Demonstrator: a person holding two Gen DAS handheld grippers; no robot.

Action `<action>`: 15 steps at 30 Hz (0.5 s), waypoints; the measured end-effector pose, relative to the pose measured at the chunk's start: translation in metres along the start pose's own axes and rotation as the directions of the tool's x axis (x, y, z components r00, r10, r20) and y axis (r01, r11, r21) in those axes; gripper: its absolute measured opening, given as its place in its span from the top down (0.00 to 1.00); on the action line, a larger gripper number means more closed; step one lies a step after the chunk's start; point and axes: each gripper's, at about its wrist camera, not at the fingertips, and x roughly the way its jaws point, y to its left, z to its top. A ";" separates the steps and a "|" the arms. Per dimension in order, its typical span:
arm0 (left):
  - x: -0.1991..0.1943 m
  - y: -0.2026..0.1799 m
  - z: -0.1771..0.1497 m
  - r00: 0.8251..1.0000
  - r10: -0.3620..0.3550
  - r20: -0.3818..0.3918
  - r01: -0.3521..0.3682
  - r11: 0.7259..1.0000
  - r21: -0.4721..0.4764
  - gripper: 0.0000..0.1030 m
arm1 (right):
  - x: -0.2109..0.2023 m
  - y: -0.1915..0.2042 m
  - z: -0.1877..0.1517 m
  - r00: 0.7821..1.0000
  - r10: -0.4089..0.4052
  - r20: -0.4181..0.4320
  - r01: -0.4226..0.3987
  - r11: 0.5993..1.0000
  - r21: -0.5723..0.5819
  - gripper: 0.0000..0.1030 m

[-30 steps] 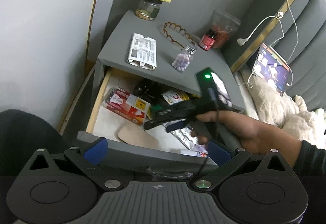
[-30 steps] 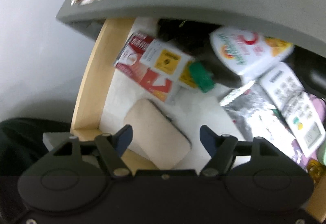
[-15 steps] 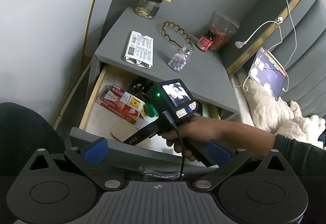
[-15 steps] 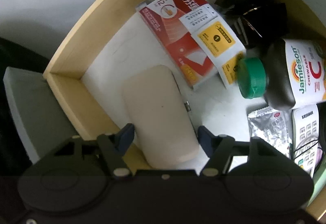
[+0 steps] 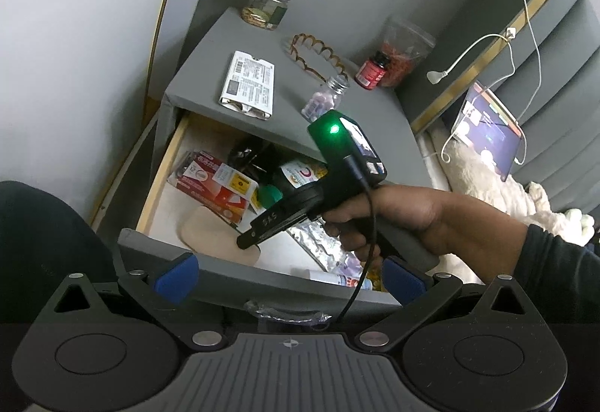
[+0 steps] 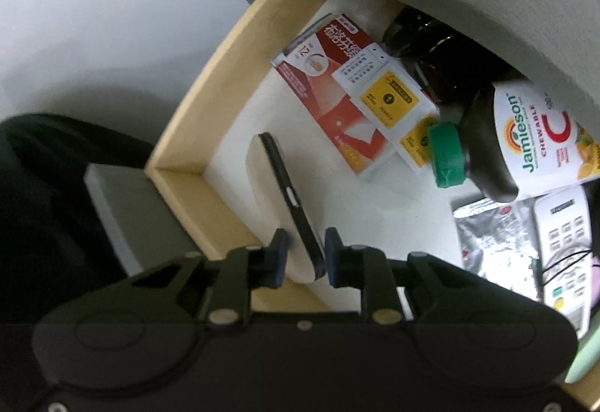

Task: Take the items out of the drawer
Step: 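Grasp the beige glasses case edge with the right tool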

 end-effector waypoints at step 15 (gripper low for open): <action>0.001 0.004 0.003 1.000 -0.031 -0.005 0.031 0.998 -0.049 0.00 | 0.005 0.006 0.002 0.999 0.050 -0.018 -0.051 0.994 -0.100 0.80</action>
